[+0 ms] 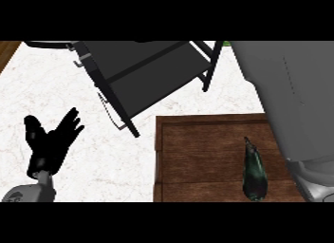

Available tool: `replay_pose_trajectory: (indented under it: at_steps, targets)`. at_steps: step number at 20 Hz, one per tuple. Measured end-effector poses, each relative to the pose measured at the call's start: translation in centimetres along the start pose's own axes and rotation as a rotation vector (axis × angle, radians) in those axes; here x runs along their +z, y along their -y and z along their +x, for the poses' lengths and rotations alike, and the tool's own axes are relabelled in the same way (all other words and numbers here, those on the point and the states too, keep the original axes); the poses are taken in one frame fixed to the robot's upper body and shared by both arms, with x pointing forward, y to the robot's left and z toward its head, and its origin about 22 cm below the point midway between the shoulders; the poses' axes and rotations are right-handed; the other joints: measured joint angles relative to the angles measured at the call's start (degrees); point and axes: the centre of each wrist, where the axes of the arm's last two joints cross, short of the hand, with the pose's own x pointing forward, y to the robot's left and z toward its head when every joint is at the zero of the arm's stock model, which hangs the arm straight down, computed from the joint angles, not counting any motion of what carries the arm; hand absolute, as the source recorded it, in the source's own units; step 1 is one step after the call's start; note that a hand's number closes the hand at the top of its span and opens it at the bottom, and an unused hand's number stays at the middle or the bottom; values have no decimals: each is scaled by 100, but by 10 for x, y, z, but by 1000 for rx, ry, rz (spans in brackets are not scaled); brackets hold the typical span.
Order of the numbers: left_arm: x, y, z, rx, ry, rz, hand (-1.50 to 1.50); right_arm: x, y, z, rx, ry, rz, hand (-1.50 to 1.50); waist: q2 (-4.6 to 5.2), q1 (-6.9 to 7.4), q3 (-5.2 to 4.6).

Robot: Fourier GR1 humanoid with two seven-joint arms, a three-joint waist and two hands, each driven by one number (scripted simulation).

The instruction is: Pick the bell pepper from the tray and place it in the tiered shelf

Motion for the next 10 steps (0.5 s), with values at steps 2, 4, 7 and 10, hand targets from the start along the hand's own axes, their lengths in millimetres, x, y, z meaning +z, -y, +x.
replay_pose_trajectory:
  at_steps: [2,4,7,10]
  targets:
    - [2,-1,-1,-2,5,0,0,-9,-3,-9,21,0,8,150,3,7,-2]
    - [1,-2,-2,-6,2,-4,0,-19,-9,-10,36,2,13,150,5,11,1]
    - [0,-2,-2,2,4,-11,0,-33,-18,-15,50,6,6,150,9,23,1]
    - [0,0,-2,-3,6,-5,0,-43,-25,-22,48,8,-1,150,7,23,6]
